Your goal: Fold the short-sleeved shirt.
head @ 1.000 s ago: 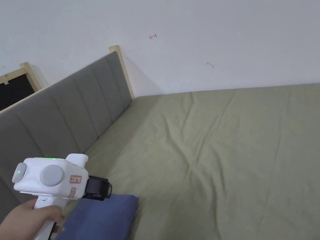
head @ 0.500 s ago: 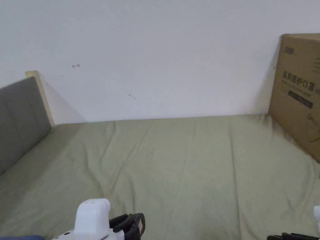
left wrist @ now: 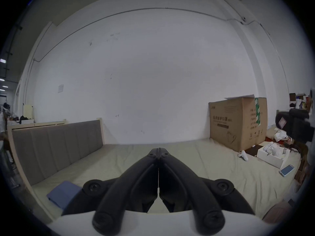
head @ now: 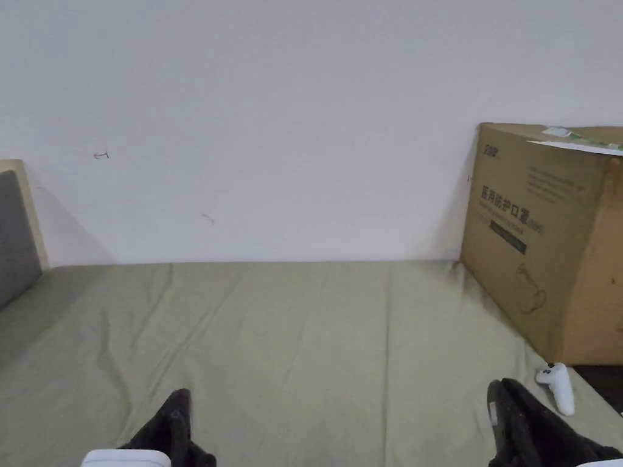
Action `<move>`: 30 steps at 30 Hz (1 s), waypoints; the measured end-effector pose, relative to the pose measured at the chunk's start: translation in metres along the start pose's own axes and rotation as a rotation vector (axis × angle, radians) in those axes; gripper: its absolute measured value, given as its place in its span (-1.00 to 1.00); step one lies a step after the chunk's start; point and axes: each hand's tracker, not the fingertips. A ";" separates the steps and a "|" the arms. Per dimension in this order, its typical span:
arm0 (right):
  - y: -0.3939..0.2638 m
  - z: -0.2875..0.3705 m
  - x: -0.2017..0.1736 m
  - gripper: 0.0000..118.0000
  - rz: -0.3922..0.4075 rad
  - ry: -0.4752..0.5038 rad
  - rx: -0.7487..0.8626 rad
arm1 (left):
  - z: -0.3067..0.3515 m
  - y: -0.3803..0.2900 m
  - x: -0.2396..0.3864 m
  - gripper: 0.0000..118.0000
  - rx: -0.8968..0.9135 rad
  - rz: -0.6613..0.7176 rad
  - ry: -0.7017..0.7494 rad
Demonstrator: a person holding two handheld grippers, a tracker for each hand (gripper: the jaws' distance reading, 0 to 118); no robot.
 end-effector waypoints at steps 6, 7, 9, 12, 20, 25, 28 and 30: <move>-0.005 -0.002 0.012 -0.89 -0.049 -0.010 -0.056 | 0.012 0.002 0.006 -1.00 0.028 -0.018 0.016; -0.004 -0.002 0.014 -0.88 -0.065 -0.008 -0.056 | 0.012 0.003 0.005 -1.00 0.029 -0.017 0.018; 0.001 -0.002 0.016 -0.80 -0.100 -0.009 -0.053 | 0.012 0.007 0.003 -0.98 0.031 -0.004 0.012; 0.006 -0.007 0.018 0.69 -0.138 -0.016 -0.070 | 0.016 0.011 0.001 0.12 0.038 0.020 -0.015; -0.006 0.003 0.023 1.00 -0.148 -0.036 -0.094 | 0.016 0.015 0.005 1.00 0.038 0.035 -0.024; 0.001 -0.004 0.018 1.00 -0.143 -0.042 -0.101 | 0.020 0.015 0.002 1.00 0.024 0.052 -0.047; 0.003 -0.006 0.015 1.00 -0.139 -0.040 -0.106 | 0.018 0.015 0.000 1.00 -0.003 0.075 -0.077; 0.004 -0.007 0.014 1.00 -0.132 -0.035 -0.106 | 0.017 0.012 -0.001 1.00 -0.002 0.077 -0.083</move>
